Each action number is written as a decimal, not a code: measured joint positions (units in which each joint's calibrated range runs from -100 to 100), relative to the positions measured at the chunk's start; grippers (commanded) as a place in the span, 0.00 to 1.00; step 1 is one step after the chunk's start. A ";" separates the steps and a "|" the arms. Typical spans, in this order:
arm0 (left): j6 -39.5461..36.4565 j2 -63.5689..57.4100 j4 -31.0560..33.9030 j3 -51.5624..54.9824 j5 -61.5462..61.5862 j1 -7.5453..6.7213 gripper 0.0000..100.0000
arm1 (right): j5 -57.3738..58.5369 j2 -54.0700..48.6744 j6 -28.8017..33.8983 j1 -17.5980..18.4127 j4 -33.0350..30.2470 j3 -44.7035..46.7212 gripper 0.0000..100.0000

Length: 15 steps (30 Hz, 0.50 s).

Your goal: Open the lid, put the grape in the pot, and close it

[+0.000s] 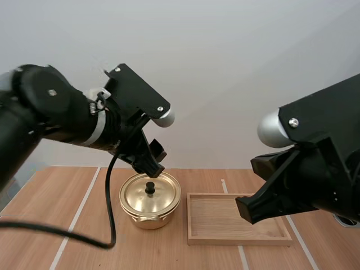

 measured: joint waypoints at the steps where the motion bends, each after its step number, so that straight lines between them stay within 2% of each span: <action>1: -0.70 -2.71 0.00 0.00 2.10 0.00 0.45 | 0.00 0.00 0.25 -0.29 -0.12 0.00 0.00; 2: -1.53 -5.68 0.00 0.00 3.57 0.00 0.17 | 0.00 0.00 0.33 -0.38 -0.04 0.00 0.00; 3: -2.20 -8.25 0.64 0.00 5.32 0.00 0.00 | 0.00 -0.66 0.60 -1.02 -0.04 0.00 0.00; 8: -5.19 -19.55 1.32 0.89 8.55 0.00 0.00 | -0.94 -4.19 1.12 -2.71 1.32 0.57 0.00; 12: -8.92 -28.23 1.41 5.10 7.57 0.00 0.00 | -6.91 -10.13 1.96 -4.41 2.32 5.88 0.00; 14: -10.51 -31.74 1.41 7.77 4.62 0.00 0.00 | -10.66 -12.56 2.91 -4.92 2.40 9.12 0.00; 15: -12.03 -34.91 1.52 10.52 0.49 0.00 0.00 | -15.14 -15.47 3.96 -5.18 2.40 13.49 0.00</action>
